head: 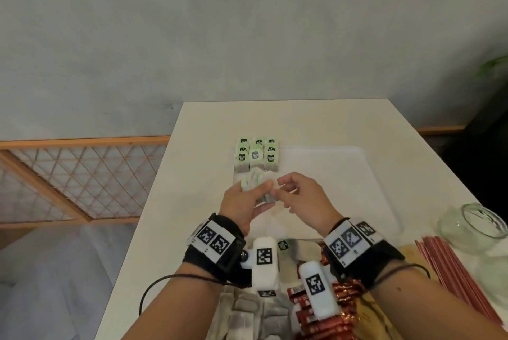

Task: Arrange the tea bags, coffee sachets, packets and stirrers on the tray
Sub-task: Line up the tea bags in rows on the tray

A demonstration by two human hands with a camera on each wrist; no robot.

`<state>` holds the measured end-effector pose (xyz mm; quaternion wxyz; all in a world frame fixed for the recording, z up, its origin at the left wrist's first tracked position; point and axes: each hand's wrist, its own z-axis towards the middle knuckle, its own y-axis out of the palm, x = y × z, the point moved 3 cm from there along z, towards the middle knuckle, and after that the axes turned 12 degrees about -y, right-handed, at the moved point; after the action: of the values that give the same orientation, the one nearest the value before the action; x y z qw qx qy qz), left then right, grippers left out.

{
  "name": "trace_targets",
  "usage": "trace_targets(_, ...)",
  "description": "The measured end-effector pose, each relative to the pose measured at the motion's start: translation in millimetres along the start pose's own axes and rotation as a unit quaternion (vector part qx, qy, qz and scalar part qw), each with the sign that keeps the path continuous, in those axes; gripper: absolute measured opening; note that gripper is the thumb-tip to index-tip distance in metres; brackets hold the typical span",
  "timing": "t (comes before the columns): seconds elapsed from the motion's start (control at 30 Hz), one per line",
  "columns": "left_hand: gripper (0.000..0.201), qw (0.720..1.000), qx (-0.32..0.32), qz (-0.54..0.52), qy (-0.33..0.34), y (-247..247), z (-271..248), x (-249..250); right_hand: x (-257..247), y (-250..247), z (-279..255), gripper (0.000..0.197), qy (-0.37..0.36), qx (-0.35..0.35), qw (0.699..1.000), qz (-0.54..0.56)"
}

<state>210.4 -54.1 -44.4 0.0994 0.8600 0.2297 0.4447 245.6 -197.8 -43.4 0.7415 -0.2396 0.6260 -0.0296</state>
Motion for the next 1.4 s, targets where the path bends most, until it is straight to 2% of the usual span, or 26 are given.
trace_targets(0.13,0.030,1.000,-0.013,-0.011,0.014,4.3,-13.9,-3.2,-9.5,-4.6,-12.4,0.018,-0.017,0.011,1.000,0.018)
trace_targets(0.3,0.031,0.999,-0.030,-0.024,0.023,6.3,-25.1,-8.4,-16.5,-8.2,-22.9,0.009,0.007,0.027,0.996,0.083)
trace_targets(0.5,0.027,0.999,-0.040,-0.017,0.015,6.9,-30.7,-7.6,-16.6,-17.8,-27.9,0.008,-0.003,0.057,0.996,0.074)
trace_targets(0.67,0.019,1.000,-0.018,-0.024,0.010,4.5,-28.6,-8.6,-17.6,-25.7,-25.2,0.013,-0.012,0.098,0.994,0.053)
trace_targets(0.83,0.028,0.998,0.030,-0.039,0.034,0.7,-23.9,-6.0,-17.9,-30.2,-22.7,0.015,-0.021,0.125,0.992,0.021)
trace_targets(0.9,0.025,0.997,0.050,-0.032,0.054,1.4,-22.4,-6.2,-18.7,-30.8,-22.7,0.014,-0.032,0.131,0.991,0.011)
trace_targets(1.03,0.010,0.994,0.046,0.022,0.098,11.8,-24.7,-10.9,-22.8,-25.2,-24.3,0.010,-0.063,0.100,0.991,-0.057)
trace_targets(1.17,0.016,0.994,0.029,0.035,0.099,22.3,-24.1,-13.4,-24.5,-15.9,-26.0,0.009,-0.104,0.065,0.990,-0.075)
trace_targets(1.3,0.026,0.996,0.000,0.020,0.086,24.7,-22.4,-7.0,-27.7,-13.8,-25.8,0.006,-0.176,0.031,0.977,-0.117)
trace_targets(1.4,0.025,0.997,-0.002,0.005,0.076,22.6,-20.0,-1.7,-27.4,-17.2,-22.4,0.011,-0.193,0.037,0.975,-0.106)
